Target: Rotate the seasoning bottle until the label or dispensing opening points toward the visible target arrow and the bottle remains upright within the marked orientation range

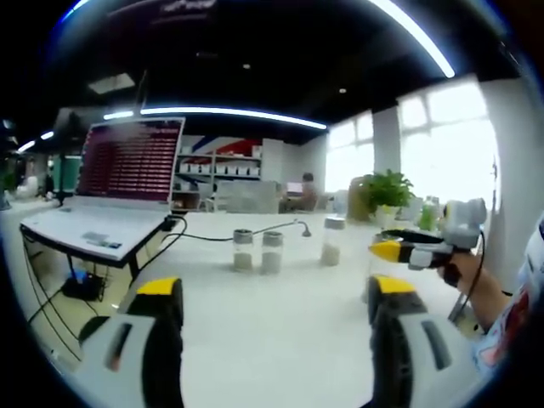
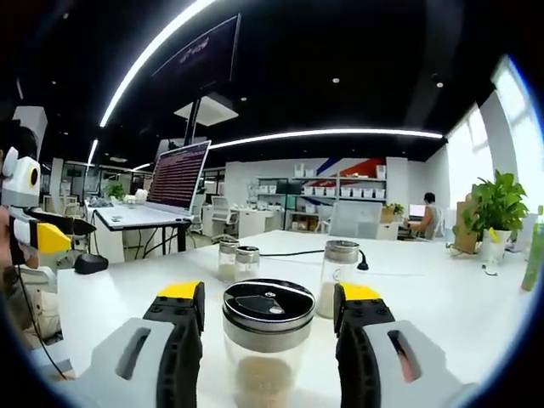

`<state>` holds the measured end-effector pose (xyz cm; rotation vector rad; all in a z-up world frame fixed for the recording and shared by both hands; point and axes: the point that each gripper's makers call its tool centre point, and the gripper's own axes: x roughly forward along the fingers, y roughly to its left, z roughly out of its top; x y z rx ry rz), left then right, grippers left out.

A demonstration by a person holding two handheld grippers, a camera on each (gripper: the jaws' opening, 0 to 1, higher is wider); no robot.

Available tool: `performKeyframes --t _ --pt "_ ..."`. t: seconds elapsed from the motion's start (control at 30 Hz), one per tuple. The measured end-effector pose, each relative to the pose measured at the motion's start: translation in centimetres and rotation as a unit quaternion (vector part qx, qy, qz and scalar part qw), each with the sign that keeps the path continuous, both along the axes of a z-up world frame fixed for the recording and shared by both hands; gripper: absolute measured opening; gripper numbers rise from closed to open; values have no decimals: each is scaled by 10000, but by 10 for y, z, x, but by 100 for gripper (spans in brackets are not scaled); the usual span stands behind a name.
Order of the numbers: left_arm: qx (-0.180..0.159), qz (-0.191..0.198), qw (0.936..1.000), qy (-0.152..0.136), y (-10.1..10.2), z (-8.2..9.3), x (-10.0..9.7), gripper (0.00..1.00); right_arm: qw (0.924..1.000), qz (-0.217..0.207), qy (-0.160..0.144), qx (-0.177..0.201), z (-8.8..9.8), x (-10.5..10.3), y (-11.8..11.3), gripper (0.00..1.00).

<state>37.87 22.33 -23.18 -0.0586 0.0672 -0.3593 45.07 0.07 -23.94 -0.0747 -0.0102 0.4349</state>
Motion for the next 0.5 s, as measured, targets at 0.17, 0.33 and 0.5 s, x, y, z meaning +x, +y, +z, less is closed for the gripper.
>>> performKeyframes --t 0.17,0.33,0.5 --pt "-87 -42 10000 -16 0 2 -1 95 10000 49 23 14 1 -2 -3 61" --pt "-23 -35 10000 -59 -2 4 -2 95 9998 50 -176 -122 10 -2 -7 62" --pt "-139 -181 9997 -18 -7 3 -2 96 9989 446 -71 -148 14 -6 -6 64"
